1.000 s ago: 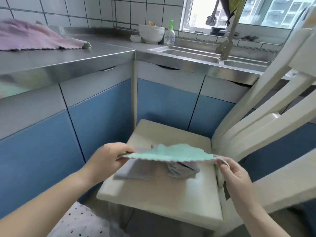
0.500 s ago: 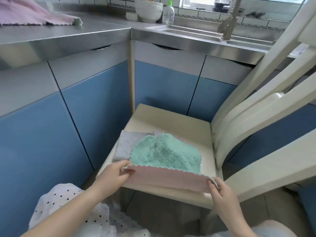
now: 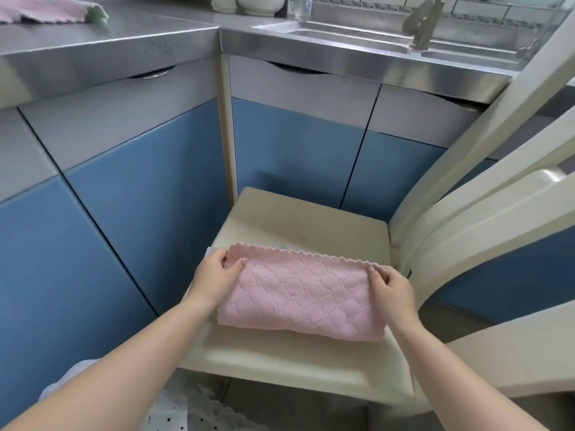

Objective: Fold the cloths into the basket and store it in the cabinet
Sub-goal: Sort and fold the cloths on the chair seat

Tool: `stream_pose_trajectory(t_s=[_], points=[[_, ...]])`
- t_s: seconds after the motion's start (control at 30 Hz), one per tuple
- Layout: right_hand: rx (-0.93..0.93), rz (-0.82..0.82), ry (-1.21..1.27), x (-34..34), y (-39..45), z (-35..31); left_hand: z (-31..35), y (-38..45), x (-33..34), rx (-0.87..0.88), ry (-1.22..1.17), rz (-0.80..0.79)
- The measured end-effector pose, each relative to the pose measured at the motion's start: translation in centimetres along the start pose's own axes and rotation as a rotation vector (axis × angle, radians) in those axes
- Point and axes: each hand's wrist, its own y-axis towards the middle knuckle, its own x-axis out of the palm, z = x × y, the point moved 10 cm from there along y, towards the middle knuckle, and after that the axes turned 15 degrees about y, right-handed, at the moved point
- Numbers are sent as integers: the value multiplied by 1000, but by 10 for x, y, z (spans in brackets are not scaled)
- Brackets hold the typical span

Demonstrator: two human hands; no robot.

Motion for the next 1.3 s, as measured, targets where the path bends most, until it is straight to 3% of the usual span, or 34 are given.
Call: stream_pose_trajectory(t_s=[0.27, 0.33, 0.4, 0.47, 0.53, 0.6, 0.67, 0.77, 0.93, 1.3], points=[[67, 11, -101, 7, 16, 18, -13, 17, 21, -51, 74, -35], [42, 33, -113, 5, 13, 6, -8, 12, 12, -13, 85, 59], [-107, 37, -150, 9, 1, -23, 12, -1, -2, 113, 163, 221], [-303, 10, -207, 27, -24, -55, 41, -24, 4, 300, 223, 281], [-411, -85, -293, 60, -54, -68, 69, -47, 31, 473, 272, 222], [-408, -237, -401, 100, -74, -58, 85, -62, 66, 564, 337, 121], [-361, -347, -539, 126, -79, -35, 80, -62, 93, 532, 446, 47], [-349, -389, -755, 130, -67, -3, 59, -52, 112, 482, 724, 15], [-339, -392, -821, 108, -54, 23, 39, -42, 114, 460, 940, -12], [-236, -333, -773, 76, -32, 19, 32, -31, 108, 413, 922, -67]])
